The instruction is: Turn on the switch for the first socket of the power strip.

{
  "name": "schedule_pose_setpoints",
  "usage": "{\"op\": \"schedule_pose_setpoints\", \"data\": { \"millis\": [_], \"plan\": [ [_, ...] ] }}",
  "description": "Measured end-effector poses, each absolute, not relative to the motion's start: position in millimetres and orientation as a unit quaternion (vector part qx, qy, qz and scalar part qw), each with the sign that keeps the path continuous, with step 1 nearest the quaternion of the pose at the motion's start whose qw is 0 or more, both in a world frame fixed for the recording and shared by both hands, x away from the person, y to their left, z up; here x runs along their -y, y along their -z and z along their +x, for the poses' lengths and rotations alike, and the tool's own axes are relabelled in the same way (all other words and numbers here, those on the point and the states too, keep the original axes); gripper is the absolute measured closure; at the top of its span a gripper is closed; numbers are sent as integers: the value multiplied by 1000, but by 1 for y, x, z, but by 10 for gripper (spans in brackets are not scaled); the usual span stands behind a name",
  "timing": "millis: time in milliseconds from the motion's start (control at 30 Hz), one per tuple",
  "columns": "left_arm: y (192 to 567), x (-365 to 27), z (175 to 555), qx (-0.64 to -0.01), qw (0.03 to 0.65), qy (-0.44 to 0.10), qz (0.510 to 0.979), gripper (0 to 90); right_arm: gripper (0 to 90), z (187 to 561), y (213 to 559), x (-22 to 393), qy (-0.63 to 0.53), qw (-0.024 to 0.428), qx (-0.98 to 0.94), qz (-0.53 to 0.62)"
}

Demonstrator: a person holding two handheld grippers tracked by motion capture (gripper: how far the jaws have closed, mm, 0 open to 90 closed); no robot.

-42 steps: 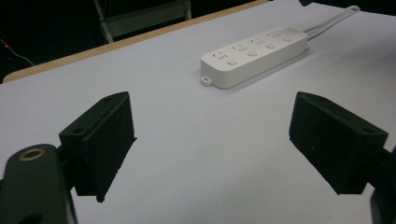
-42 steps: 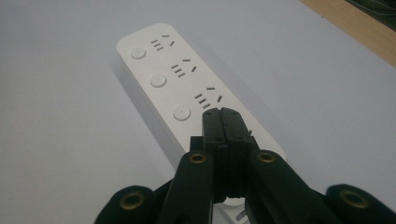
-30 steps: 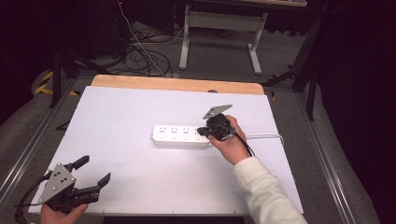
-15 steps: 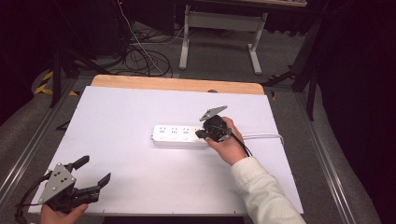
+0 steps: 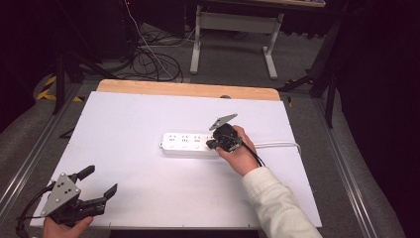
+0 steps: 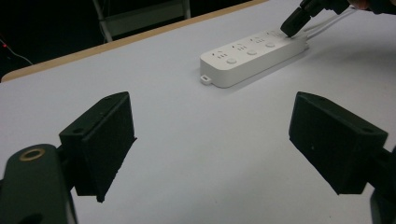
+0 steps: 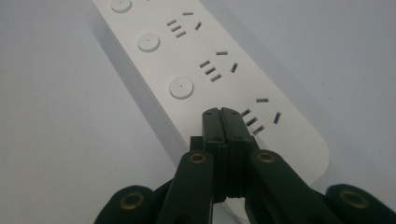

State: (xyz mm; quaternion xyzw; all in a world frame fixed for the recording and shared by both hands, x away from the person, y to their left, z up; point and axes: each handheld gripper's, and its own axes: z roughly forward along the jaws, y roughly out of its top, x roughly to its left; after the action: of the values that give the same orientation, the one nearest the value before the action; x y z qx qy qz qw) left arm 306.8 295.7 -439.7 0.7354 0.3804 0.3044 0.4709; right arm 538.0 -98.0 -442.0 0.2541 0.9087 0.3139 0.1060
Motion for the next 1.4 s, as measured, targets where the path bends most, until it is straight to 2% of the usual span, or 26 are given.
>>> {"op": "schedule_pose_setpoints", "data": {
  "millis": [1200,1400],
  "plan": [
    [440,-294,307,-379,470,-304,737,148,900,535,448,98,-329,114,-899,267],
    [440,-294,306,-379,470,-304,737,148,900,530,448,90,-321,127,-903,256]
  ]
}}
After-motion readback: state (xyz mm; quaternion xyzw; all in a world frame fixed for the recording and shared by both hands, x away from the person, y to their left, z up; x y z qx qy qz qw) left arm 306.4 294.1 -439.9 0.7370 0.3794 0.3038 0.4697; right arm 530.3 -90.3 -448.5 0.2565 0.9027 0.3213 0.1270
